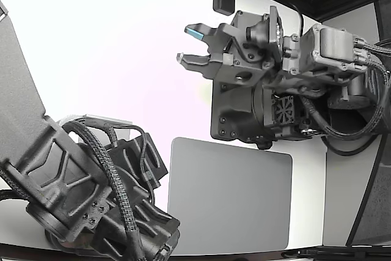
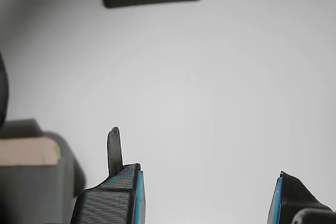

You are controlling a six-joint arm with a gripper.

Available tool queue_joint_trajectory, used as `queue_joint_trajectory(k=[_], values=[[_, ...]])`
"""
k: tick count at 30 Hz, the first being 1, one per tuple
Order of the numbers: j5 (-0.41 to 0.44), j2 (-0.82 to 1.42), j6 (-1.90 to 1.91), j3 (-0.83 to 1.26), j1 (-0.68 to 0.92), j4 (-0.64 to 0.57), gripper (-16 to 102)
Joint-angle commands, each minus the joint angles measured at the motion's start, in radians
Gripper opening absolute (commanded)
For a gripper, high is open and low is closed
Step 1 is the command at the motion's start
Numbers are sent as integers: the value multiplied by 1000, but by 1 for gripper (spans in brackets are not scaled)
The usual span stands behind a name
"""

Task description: Peel off protective film from adhesive tape.

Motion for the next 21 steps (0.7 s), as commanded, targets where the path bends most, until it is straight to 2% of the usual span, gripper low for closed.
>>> queue_joint_trajectory(k=[1, 4, 6, 7, 10, 11, 12, 13, 14, 15, 16, 21], values=[[44, -32, -26, -14, 69, -55, 100], [67, -92, -114, -17, 95, -81, 100], [74, -92, -196, -17, 95, -75, 91], [78, -81, -250, -15, 95, -67, 82], [91, -17, -420, -15, 95, -20, 38], [89, 6, -483, -15, 95, 6, 27], [87, 26, -557, -15, 95, 35, 20], [84, 29, -623, -21, 94, 63, 19], [97, 29, -675, -34, 94, 92, 11], [115, 29, -719, -37, 94, 100, -4], [126, 29, -759, -37, 94, 103, -11], [101, -20, -996, -14, 94, 112, -11]])
